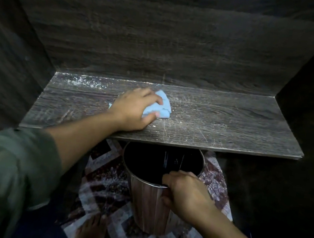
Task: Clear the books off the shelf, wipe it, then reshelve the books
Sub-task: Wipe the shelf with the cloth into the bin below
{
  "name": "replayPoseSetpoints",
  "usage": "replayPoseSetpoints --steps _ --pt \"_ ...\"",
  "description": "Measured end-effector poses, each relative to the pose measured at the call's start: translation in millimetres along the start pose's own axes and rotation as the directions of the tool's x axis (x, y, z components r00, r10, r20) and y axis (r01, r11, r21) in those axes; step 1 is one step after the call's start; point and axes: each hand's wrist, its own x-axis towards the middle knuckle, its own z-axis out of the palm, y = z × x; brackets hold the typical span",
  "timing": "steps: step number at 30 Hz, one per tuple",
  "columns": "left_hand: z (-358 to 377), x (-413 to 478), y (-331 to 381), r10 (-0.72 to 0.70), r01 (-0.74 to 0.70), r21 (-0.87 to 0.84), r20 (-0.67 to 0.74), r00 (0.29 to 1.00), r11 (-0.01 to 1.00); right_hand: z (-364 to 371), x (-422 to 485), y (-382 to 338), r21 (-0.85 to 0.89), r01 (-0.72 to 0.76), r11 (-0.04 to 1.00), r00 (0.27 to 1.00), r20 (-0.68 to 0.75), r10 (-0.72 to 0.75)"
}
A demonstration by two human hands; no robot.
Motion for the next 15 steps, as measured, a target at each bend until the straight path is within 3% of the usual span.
replayPoseSetpoints --steps 2,4,6,8,11,15 --pt "-1 -6 2 0.076 -0.076 -0.02 -0.025 0.997 0.997 1 1 0 -0.001 0.01 1.0 1.0 -0.026 -0.01" --pt "-9 1 -3 0.125 -0.13 -0.025 -0.144 0.982 0.991 2 1 0 0.006 0.008 1.0 0.998 -0.057 -0.008" --pt "-20 17 -15 0.152 -0.137 0.071 -0.312 0.938 0.988 2 1 1 0.012 0.006 1.0 0.998 -0.069 -0.005" --pt "-28 35 -26 0.159 -0.097 0.182 -0.364 0.918 0.979 0 2 2 0.031 0.002 1.0 0.998 -0.065 0.0" --pt "-24 49 -34 0.18 -0.122 0.249 -0.224 0.958 0.961 -2 3 4 0.039 -0.019 0.999 0.999 -0.046 0.021" --pt "-5 41 -31 0.037 -0.035 0.098 -0.016 0.999 0.995 1 1 7 0.039 -0.028 0.999 0.997 -0.068 0.031"
